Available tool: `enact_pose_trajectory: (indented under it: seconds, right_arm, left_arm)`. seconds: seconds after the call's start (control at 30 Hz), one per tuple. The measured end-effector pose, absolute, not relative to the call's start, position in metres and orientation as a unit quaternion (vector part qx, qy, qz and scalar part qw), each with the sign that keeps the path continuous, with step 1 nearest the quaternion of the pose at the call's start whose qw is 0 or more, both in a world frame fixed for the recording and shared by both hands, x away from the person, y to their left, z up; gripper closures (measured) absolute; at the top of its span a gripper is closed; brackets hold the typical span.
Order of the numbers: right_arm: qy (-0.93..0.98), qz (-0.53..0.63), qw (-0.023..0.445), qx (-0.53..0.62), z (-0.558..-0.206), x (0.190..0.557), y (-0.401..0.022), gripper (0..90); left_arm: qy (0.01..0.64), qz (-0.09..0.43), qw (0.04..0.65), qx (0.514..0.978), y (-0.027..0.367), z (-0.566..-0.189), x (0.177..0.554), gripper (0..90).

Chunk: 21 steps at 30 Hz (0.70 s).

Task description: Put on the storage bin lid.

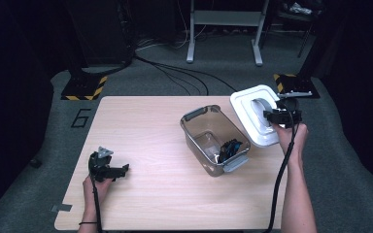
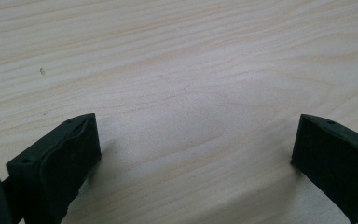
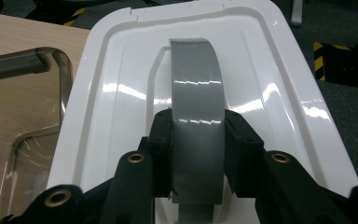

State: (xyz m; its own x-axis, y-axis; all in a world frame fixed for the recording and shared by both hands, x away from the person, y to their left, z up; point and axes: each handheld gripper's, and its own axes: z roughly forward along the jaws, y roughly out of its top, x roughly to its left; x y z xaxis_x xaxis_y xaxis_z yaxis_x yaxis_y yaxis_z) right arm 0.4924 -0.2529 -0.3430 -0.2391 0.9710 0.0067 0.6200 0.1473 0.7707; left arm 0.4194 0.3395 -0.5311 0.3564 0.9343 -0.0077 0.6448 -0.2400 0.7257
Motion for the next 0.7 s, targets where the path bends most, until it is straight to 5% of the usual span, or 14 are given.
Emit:
enact_pose_trajectory:
  seconds: [0.27, 0.7]
  right_arm:
    - [0.716, 0.348, 0.267, 0.543, -0.319, 0.486, -0.244, 67.2]
    - [0.754, 0.362, 0.21, 0.506, -0.297, 0.481, -0.196, 67.2]
  left_arm:
    - [0.523, 0.221, 0.327, 0.756, 0.339, -0.531, 0.419, 1.0]
    - [0.523, 0.221, 0.327, 0.755, 0.339, -0.531, 0.419, 1.0]
